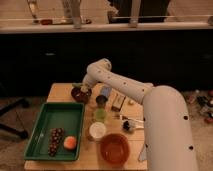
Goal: Place pepper in purple bowl
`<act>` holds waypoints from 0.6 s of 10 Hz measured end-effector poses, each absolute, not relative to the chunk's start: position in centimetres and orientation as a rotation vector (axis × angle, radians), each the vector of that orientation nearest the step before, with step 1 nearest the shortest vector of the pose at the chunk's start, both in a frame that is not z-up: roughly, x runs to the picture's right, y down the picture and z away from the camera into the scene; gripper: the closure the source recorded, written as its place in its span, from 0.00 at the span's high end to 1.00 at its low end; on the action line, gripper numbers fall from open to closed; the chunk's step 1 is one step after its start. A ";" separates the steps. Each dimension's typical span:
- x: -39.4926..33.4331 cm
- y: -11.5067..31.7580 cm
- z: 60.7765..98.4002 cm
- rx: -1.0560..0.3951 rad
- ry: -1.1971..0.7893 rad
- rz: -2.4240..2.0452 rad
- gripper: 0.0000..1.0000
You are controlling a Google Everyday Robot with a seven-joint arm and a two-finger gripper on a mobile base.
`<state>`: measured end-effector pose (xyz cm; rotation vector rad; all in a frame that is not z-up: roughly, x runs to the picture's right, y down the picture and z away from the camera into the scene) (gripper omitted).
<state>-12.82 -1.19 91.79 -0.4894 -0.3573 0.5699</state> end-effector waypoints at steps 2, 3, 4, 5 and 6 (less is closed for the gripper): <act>-12.8 -1.2 91.9 -0.501 -0.391 0.595 0.43; -12.9 -1.2 91.9 -0.506 -0.400 0.601 0.51; -12.9 -1.2 91.9 -0.510 -0.409 0.607 0.59; -12.9 -1.2 91.9 -0.515 -0.415 0.612 0.71; -13.0 -1.2 91.9 -0.518 -0.419 0.615 0.78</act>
